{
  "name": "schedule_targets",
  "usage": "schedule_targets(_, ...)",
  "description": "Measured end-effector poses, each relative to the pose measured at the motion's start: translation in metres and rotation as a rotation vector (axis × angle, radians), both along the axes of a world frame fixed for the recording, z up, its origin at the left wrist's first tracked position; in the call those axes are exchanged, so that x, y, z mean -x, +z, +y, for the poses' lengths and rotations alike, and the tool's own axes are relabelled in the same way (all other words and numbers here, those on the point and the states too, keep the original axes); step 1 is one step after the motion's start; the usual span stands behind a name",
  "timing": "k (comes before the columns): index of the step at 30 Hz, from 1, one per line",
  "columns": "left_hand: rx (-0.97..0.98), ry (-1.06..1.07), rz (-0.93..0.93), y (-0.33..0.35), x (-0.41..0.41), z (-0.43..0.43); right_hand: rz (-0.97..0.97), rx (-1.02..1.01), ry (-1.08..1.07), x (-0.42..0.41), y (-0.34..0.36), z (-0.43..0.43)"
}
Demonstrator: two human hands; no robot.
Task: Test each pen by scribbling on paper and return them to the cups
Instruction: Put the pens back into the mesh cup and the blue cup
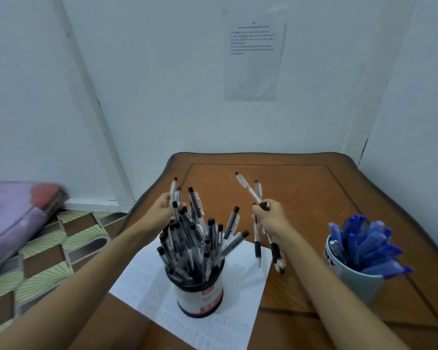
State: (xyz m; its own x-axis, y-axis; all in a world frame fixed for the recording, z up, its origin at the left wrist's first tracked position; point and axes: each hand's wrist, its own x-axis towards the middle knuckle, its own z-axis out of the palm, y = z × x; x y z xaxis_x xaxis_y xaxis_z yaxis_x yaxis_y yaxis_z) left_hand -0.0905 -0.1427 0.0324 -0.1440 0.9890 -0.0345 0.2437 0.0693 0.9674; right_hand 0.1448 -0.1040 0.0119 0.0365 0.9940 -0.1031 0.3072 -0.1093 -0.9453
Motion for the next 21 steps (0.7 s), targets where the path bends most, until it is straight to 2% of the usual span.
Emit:
schedule_targets(3, -0.110, 0.021, -0.086, 0.028, -0.003, -0.017, 0.211, -0.159, -0.146, 0.008, 0.038, -0.008)
schedule_targets(7, -0.355, 0.076, -0.146, 0.073, -0.004, -0.047, 0.274, -0.463, -0.219, 0.023, 0.098, -0.030)
schedule_targets(10, -0.498, -0.001, -0.217, 0.110, -0.012, -0.069, 0.359, -0.568, -0.187, 0.042, 0.133, -0.056)
schedule_targets(14, -0.553, -0.113, -0.182, 0.125, -0.034, -0.091, 0.362, -0.631, -0.103, 0.076, 0.144, -0.086)
schedule_targets(21, -0.470, -0.147, -0.126, 0.084, -0.050, -0.110, 0.294, -0.741, -0.004, 0.090, 0.111, -0.112)
